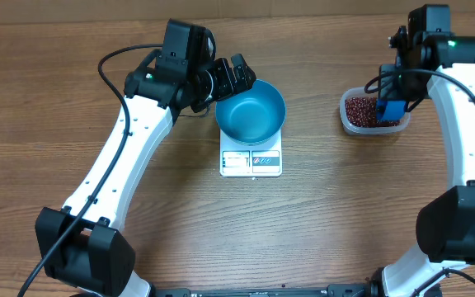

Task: Scoop item into bowl and weigh 150g on scale
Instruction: 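Push the scoop down into the red beans with the right gripper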

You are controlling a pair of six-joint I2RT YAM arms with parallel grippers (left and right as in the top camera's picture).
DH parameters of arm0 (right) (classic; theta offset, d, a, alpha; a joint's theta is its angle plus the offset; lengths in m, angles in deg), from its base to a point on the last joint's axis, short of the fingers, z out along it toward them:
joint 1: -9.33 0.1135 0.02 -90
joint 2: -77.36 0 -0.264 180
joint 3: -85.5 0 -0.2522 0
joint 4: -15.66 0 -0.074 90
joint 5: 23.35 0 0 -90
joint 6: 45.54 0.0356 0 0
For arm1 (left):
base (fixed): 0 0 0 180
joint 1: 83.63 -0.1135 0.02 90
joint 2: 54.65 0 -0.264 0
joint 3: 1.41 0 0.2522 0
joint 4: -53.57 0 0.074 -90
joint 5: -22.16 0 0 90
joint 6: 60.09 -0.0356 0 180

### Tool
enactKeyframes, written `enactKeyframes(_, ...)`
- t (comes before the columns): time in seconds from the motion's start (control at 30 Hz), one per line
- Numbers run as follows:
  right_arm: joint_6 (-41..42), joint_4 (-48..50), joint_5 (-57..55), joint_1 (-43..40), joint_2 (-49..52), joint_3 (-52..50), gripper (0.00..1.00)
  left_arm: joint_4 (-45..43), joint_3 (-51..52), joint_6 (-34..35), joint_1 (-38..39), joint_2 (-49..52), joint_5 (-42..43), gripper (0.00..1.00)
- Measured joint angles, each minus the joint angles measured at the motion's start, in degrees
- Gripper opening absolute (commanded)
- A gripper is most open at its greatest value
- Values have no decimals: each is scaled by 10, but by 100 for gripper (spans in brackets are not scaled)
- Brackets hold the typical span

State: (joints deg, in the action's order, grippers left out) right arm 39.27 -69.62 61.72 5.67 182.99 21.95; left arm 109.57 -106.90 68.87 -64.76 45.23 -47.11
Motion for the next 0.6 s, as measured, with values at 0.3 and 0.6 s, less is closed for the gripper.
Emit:
enactKeyframes(0.3, -51, -30, -22, 18, 0, 17, 4, 0, 0, 0, 0, 0, 0, 100)
enactKeyframes(0.6, -62, -30, -132, 88, 0, 17, 4, 0, 0, 0, 0, 0, 0, 100)
